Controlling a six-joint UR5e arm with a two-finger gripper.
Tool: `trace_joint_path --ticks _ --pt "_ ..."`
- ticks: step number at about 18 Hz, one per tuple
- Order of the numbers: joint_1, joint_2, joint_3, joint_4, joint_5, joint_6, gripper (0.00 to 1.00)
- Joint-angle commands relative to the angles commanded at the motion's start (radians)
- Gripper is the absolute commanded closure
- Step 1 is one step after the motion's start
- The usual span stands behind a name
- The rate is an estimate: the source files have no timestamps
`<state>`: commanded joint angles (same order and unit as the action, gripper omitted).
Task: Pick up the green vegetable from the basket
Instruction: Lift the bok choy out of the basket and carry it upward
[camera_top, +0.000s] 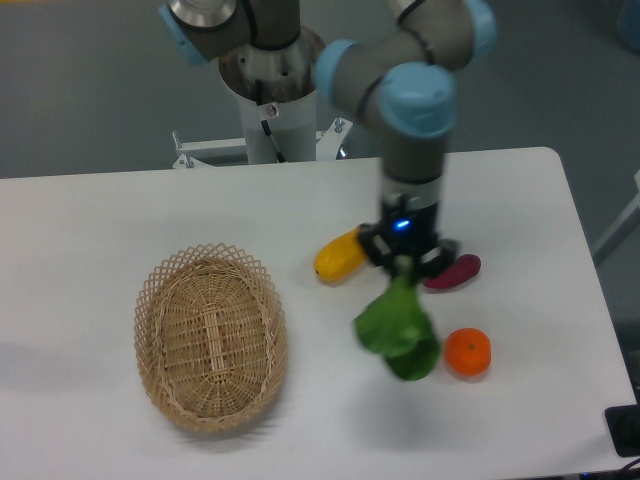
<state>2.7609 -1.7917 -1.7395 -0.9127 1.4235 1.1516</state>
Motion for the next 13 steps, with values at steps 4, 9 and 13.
trace_joint_path --ticks 4,9,13 --pt "0.094 -0.002 0.009 0.000 0.000 0.135 0.66" --pt "0.144 -0.015 0.032 0.000 0.000 0.200 0.66" --pt "0.152 -0.024 0.031 0.002 0.003 0.215 0.66"
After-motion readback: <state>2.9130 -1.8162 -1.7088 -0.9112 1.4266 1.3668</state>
